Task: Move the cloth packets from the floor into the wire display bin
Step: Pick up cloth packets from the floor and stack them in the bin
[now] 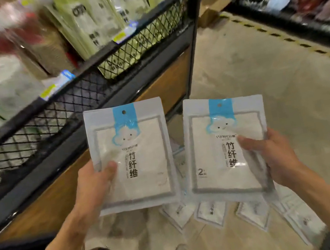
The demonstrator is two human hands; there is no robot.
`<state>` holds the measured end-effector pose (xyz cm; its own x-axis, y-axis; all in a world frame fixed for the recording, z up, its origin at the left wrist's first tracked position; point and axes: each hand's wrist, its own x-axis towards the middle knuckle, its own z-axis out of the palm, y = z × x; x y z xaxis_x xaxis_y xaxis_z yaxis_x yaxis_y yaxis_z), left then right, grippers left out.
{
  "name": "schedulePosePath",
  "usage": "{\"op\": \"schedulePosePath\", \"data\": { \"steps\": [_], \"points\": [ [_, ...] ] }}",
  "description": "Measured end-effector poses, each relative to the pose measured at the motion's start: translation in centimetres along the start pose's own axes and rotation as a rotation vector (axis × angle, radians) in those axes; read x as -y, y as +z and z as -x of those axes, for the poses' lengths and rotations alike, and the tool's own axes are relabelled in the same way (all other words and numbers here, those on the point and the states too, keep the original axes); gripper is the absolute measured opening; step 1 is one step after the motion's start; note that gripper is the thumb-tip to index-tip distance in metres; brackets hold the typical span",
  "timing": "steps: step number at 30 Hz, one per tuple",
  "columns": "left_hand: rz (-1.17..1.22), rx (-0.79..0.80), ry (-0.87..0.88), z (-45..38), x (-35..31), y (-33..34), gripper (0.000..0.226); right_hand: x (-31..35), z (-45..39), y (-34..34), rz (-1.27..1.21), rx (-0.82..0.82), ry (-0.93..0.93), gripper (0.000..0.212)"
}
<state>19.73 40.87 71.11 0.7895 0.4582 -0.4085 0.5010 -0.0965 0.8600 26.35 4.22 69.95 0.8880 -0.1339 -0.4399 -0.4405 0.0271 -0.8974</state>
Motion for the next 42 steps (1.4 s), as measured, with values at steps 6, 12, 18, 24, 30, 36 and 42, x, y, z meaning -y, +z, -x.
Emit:
{"op": "schedulePosePath", "data": {
  "steps": [6,12,18,24,30,36,42],
  "points": [
    [0.044,-0.137,0.058,8.0,-9.4,-11.2,0.016,13.5,7.2,6.0,0.011,0.16,-0.089,0.016],
    [0.091,-0.336,0.102,16.3,-15.4,-21.1,0.014,22.5,14.6,12.8,0.034,0.355,-0.193,0.019],
    [0.17,-0.551,0.14,24.9,-18.2,-26.8,0.014,27.3,20.8,17.2,0.04,0.57,-0.303,0.02],
    [0.295,-0.709,0.128,34.3,-16.9,-28.0,0.011,29.1,26.1,18.0,0.065,0.759,-0.343,0.019],
    [0.362,-0.841,0.112,42.3,-15.5,-25.9,0.009,28.8,29.5,15.5,0.092,0.92,-0.331,0.022],
    [0.445,-0.927,0.07,49.3,-13.9,-23.5,0.009,27.5,33.0,13.6,0.164,1.05,-0.349,0.028],
    [0.423,-1.024,0.008,55.5,-11.0,-23.8,0.008,25.8,37.4,13.1,0.187,1.147,-0.363,0.025]
  ]
}}
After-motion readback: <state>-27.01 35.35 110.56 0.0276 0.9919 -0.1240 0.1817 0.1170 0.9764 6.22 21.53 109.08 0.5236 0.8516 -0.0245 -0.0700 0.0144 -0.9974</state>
